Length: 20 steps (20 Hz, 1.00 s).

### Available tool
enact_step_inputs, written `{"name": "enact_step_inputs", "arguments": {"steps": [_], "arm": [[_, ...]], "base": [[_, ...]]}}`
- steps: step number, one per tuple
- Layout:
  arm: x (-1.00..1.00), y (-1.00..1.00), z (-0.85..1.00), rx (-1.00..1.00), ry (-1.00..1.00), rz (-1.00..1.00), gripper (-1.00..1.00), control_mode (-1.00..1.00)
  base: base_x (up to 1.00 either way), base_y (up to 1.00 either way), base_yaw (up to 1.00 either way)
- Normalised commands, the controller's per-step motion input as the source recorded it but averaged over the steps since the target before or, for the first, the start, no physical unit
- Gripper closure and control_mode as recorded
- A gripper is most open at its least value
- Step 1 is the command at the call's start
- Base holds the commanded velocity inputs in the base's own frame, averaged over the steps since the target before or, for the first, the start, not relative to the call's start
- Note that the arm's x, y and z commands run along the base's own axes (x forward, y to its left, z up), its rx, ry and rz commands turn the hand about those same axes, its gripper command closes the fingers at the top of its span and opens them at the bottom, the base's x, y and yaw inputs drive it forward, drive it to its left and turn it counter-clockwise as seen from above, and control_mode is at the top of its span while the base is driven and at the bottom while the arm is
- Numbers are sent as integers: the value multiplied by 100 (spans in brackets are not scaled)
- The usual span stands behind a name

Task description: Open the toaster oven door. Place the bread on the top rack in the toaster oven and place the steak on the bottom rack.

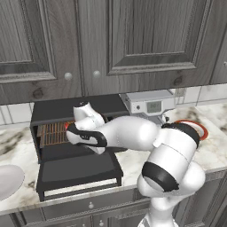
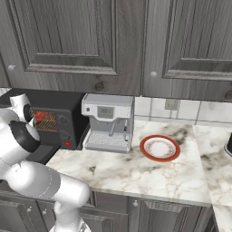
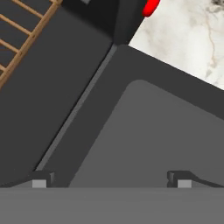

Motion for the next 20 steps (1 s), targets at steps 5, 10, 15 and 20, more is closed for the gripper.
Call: {"name": "enact_step_inputs", "arguments": {"steps": [5, 10, 15, 20], "arm": [[14, 0, 0, 0, 0, -9, -100, -100], [6, 0, 1, 0, 0, -7, -100, -100], [-40, -7, 14, 0, 0, 1, -100, -100], [-50, -12, 31, -1, -2, 10, -100, -100]], "base": [[0, 0, 0], [0, 0, 0], [0, 0, 0], [0, 0, 0]]}}
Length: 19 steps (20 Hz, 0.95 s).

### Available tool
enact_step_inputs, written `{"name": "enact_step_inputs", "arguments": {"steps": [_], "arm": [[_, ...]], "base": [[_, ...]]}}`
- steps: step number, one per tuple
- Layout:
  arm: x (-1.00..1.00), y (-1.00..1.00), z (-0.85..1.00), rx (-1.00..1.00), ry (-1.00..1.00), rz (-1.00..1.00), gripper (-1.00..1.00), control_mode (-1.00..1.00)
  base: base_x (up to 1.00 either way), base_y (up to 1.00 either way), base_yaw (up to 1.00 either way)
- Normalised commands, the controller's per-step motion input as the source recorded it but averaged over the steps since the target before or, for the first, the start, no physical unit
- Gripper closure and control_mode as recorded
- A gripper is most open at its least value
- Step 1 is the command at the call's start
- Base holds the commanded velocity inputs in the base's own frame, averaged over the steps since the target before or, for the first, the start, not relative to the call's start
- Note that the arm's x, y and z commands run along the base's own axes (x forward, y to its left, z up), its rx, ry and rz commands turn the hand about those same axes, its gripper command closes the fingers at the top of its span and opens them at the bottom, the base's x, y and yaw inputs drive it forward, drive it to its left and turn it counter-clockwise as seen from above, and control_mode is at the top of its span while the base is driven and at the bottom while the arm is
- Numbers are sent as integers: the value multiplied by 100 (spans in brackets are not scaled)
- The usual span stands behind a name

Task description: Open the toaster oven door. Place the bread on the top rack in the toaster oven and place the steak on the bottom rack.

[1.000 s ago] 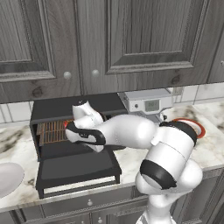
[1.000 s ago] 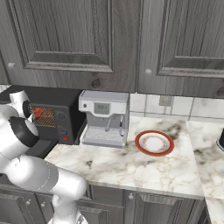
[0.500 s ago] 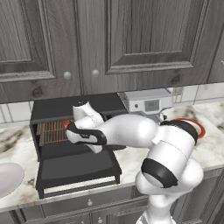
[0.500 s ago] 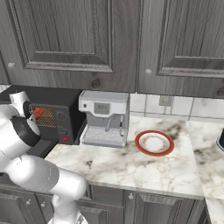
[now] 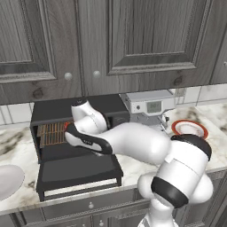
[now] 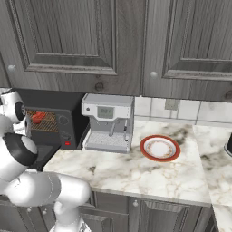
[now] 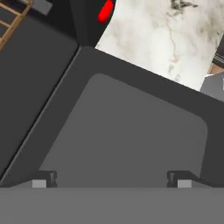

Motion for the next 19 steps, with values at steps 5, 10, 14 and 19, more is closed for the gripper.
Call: {"name": "enact_step_inputs", "arguments": {"steps": [5, 10, 14, 19], "arm": [[-57, -27, 35, -6, -4, 26, -100, -100], [-54, -35, 31, -18, -8, 45, -100, -100], [-47, -34, 36, -18, -6, 46, -100, -100], [-43, -39, 37, -14, -3, 38, -100, -100]], "base": [[0, 0, 0], [0, 0, 0], [0, 0, 0], [0, 0, 0]]}}
